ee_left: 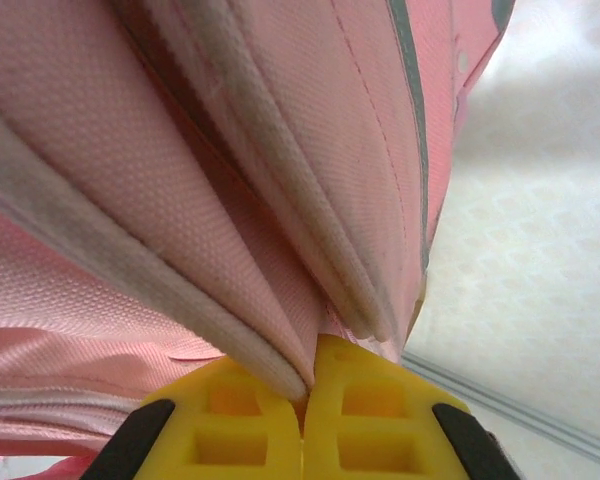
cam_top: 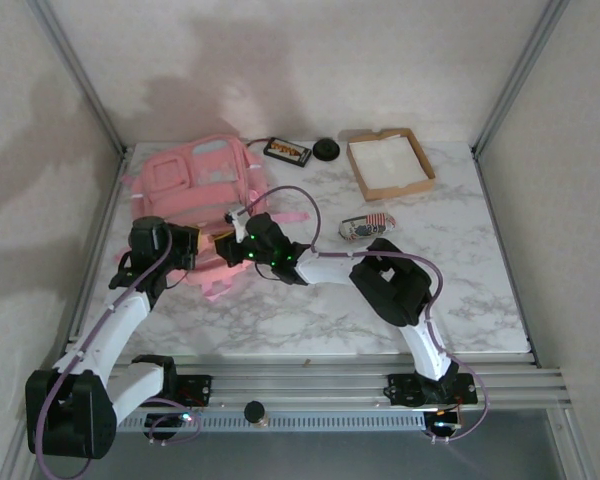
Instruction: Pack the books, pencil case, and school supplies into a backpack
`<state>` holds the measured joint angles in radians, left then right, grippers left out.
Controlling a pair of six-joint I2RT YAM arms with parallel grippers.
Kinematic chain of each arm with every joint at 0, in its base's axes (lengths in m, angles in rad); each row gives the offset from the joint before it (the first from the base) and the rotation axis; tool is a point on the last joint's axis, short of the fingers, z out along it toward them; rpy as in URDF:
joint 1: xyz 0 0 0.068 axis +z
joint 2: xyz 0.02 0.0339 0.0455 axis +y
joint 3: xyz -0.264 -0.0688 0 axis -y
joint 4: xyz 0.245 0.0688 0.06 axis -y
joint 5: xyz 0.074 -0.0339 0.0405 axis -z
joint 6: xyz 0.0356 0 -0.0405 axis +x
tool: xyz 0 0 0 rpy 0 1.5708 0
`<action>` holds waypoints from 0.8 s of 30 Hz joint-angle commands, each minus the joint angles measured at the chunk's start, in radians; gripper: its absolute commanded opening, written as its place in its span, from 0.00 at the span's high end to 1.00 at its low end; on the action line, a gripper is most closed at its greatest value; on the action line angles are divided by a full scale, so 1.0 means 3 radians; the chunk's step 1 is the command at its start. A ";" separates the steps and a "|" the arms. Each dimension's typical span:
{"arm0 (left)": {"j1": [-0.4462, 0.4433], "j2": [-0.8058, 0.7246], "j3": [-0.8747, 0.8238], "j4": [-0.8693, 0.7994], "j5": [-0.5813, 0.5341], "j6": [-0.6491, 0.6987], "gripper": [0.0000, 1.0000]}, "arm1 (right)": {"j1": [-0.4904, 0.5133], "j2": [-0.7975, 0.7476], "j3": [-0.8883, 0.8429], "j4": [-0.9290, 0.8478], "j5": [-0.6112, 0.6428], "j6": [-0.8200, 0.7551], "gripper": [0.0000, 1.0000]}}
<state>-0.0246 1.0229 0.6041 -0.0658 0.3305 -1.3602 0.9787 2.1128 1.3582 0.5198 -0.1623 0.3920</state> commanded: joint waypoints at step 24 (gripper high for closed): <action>-0.0435 0.0391 0.0107 0.0157 0.0505 0.0800 1.00 | 0.0670 -0.0649 -0.0348 -0.0706 0.0225 0.0934 1.00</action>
<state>-0.1623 1.1297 0.6518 -0.1448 0.4103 -1.1950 1.0813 1.8828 1.2190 0.2253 0.0120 0.5671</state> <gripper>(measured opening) 0.046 0.040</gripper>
